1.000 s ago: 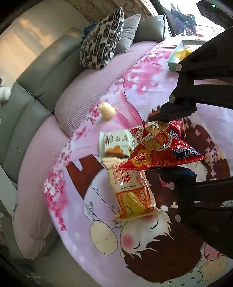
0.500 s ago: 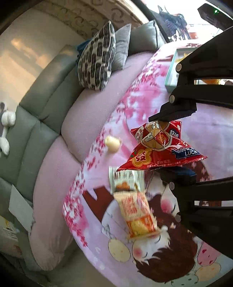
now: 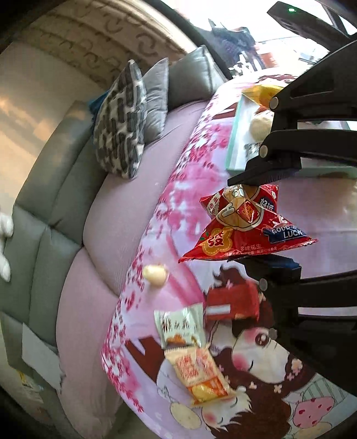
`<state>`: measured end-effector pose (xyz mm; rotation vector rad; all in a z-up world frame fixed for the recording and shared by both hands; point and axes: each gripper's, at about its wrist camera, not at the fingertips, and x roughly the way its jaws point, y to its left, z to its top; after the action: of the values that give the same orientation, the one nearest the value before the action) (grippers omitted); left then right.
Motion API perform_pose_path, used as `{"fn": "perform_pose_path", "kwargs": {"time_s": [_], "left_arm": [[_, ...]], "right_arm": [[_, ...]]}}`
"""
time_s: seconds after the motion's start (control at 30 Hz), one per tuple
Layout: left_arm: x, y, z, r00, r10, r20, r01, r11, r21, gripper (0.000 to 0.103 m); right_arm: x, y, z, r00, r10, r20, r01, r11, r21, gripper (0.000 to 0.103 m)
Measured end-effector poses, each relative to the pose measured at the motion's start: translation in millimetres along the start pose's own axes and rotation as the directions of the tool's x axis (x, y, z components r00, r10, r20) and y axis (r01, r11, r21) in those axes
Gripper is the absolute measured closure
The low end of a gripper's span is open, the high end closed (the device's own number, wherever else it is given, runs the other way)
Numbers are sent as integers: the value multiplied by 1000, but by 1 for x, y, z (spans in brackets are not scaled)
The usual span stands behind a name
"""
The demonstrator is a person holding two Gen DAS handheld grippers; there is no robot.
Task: Organize snacks
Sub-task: 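Carry the bread bag and red chip bag over the tray with both tools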
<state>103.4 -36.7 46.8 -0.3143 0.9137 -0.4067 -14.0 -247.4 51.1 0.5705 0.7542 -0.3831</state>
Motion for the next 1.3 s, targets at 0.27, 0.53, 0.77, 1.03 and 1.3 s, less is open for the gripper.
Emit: {"fn": "perform_pose_path", "kwargs": {"time_s": [0.27, 0.53, 0.77, 1.03, 1.3], "left_arm": [[26, -65, -33, 989, -97, -109, 115, 978, 172, 57], [48, -95, -61, 979, -55, -199, 107, 959, 262, 57], [58, -100, -72, 971, -40, -235, 110, 950, 291, 57], [64, -109, -79, 956, -87, -278, 169, 943, 286, 56], [77, -108, -81, 941, -134, -311, 217, 944, 247, 56]], "right_arm": [[-14, -58, 19, 994, -97, 42, 91, 987, 134, 61], [-14, -77, 23, 991, -128, 36, 120, 978, 171, 60], [-5, -72, 19, 992, -127, 9, 124, 981, 147, 60], [1, -72, 18, 991, -133, -17, 134, 981, 140, 60], [8, -69, 16, 990, -135, -39, 138, 983, 117, 60]]}}
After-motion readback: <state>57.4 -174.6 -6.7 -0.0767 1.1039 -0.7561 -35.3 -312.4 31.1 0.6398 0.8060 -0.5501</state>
